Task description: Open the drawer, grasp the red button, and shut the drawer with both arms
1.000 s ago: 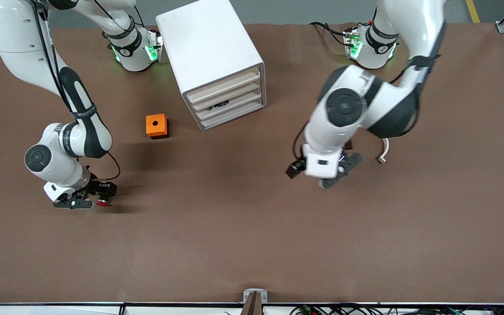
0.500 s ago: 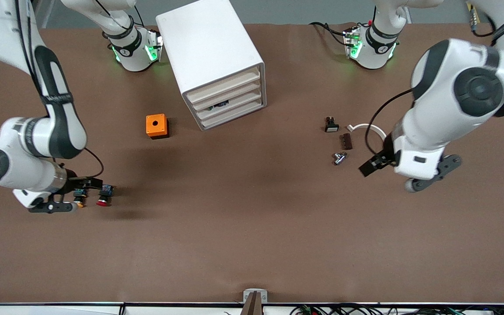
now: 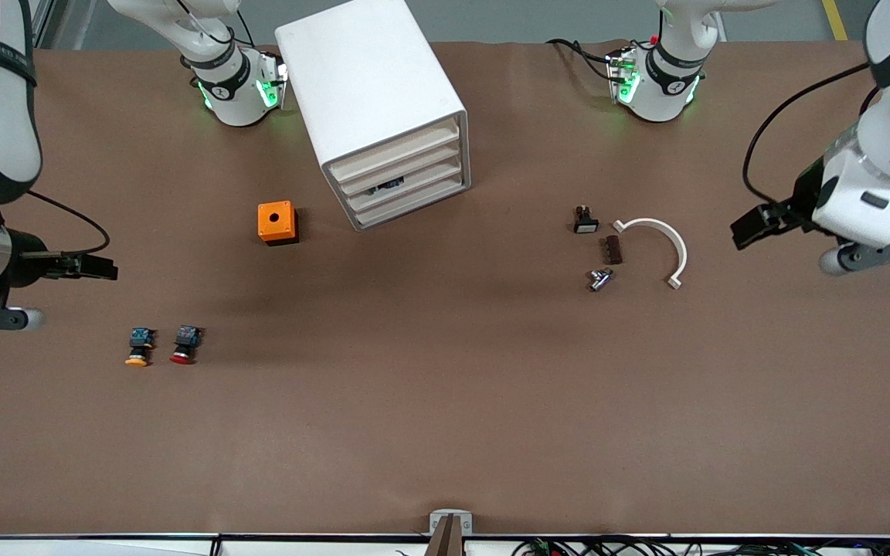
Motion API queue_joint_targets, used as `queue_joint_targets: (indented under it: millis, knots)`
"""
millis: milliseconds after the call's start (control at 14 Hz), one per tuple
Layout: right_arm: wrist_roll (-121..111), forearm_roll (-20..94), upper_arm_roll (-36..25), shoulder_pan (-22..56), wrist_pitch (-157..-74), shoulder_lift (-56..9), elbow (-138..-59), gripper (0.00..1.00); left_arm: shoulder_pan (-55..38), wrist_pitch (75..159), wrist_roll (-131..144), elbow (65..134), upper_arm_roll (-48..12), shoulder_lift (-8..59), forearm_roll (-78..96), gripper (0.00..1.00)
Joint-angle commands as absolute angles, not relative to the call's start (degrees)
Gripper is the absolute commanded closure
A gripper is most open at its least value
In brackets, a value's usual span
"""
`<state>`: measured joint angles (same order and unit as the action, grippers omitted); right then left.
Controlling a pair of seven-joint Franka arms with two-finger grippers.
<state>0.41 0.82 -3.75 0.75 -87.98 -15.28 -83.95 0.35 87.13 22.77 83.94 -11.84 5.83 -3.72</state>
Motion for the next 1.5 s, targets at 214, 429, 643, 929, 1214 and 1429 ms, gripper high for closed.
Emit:
queue_joint_targets:
  millis: [214,429,643,929,1214,1429]
  knots:
    - [2.2,-0.2,-3.1,1.1,-87.8,-11.3,-83.7,0.00,-3.6,84.6,13.0,90.9,-4.3,-2.9,-3.7,0.00]
    - [2.3,-0.4,-3.3,0.8,-87.8,-11.2,-83.7,0.00,-4.3,83.3,10.2,91.1,-3.6,-4.1,-3.7,0.00]
    - [2.3,-0.6,-3.3,0.9,-88.6,-11.3,-83.7,0.00,-5.1,82.1,8.5,91.1,-2.9,-4.8,-2.7,0.00]
    - [2.6,-0.6,-3.4,0.5,-88.2,-11.7,-80.3,0.00,-3.3,81.5,8.1,91.0,-3.8,-5.1,-0.7,0.00]
    - [2.6,0.2,-3.1,0.7,-87.4,-10.9,-80.7,0.00,-3.2,81.6,9.1,91.9,-5.0,-6.7,-0.6,0.00]
    - [2.4,0.4,-3.0,1.2,-87.0,-7.3,-81.3,0.00,-3.1,82.3,9.1,93.3,-4.9,-8.2,-0.4,0.00]
